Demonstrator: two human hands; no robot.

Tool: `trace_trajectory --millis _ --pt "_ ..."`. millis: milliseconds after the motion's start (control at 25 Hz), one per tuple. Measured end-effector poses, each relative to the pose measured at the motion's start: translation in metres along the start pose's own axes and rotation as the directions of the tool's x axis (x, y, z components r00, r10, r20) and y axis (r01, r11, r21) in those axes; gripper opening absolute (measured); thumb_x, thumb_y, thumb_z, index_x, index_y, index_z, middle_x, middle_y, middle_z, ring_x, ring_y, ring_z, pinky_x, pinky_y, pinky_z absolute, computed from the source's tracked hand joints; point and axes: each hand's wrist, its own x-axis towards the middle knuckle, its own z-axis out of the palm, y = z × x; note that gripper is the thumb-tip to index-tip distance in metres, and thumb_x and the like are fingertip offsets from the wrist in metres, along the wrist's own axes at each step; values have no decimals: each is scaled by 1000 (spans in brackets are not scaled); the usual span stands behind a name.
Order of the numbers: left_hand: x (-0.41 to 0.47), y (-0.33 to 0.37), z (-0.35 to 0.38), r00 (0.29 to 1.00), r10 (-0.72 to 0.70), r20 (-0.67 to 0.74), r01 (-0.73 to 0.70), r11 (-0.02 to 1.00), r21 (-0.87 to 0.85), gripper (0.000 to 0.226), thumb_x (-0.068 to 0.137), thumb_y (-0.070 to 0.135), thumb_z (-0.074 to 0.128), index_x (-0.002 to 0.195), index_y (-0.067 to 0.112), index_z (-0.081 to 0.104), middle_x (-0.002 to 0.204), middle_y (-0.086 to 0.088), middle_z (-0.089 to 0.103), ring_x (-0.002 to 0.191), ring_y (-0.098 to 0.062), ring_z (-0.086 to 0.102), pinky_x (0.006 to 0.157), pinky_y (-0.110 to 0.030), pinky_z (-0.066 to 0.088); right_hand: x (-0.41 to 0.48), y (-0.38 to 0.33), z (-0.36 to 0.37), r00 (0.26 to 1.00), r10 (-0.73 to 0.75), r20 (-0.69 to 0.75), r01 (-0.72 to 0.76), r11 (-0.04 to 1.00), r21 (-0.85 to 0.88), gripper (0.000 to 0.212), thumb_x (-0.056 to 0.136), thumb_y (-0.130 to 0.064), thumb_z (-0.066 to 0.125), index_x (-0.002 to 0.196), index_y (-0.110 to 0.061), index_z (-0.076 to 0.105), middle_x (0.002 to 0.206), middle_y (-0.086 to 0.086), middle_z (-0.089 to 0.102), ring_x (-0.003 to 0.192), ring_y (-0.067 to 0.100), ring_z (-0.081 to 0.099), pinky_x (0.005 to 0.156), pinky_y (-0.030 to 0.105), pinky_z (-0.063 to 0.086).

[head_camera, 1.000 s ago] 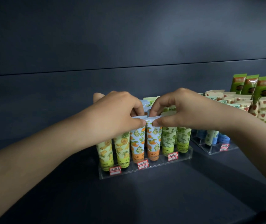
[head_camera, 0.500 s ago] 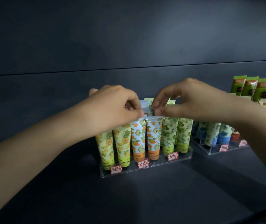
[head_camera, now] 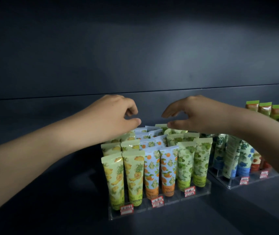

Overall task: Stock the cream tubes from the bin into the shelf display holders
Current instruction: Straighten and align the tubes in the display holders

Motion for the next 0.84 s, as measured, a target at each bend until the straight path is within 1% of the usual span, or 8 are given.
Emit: trace_trajectory --millis 120,240,360,440,520,680,760,840 --pt "13 -11 5 998 60 28 -59 998 -5 22 85 37 58 101 24 64 100 12 63 95 -4 57 77 -16 38 13 4 7 1000 19 8 -19 999 46 24 85 -28 63 108 -23 67 103 -12 68 87 -2 59 66 -5 34" --pt "28 -25 8 993 104 53 -101 994 -51 14 82 36 60 90 28 67 88 14 65 84 -1 58 71 -8 38 27 8 11 999 36 18 -38 993 112 18 82 -24 66 100 -23 70 86 -21 65 86 -6 61 69 -2 39" --pt "45 -38 14 987 141 79 -136 989 -60 12 79 38 60 84 29 67 81 16 64 76 3 57 67 -6 38 38 11 16 999 35 39 -40 989 142 15 81 -24 68 96 -24 71 83 -23 65 85 -6 61 69 1 41" --pt "57 -43 19 984 156 86 -150 986 -68 15 77 40 60 83 29 69 76 18 62 72 6 55 64 -6 38 46 12 18 997 25 75 -35 991 131 14 80 -25 69 94 -24 71 82 -23 65 85 -6 60 72 5 43" --pt "66 -43 26 979 167 115 -158 984 -77 20 75 43 59 82 28 70 74 18 62 72 7 54 62 -7 38 52 14 21 995 10 102 -22 993 118 15 80 -27 69 94 -26 71 82 -24 64 85 -9 59 75 6 43" --pt "76 -40 39 962 162 218 -160 987 -27 23 75 48 61 82 30 73 80 18 66 79 1 57 76 -24 48 66 21 28 993 -17 119 6 996 94 18 77 -31 72 95 -30 71 81 -34 57 78 -26 50 72 -5 33" --pt "79 -40 41 962 152 225 -155 988 -4 21 73 50 62 80 32 72 78 20 65 79 0 56 81 -28 48 72 24 31 988 -15 155 -7 991 134 21 75 -31 75 95 -27 72 79 -34 59 79 -25 52 72 -5 33" --pt "79 -41 43 965 144 221 -144 989 -15 21 72 51 64 78 32 71 73 22 63 77 2 54 81 -29 47 78 25 34 978 -38 204 -10 973 232 22 73 -28 77 94 -26 72 83 -26 67 82 -16 59 77 0 39"
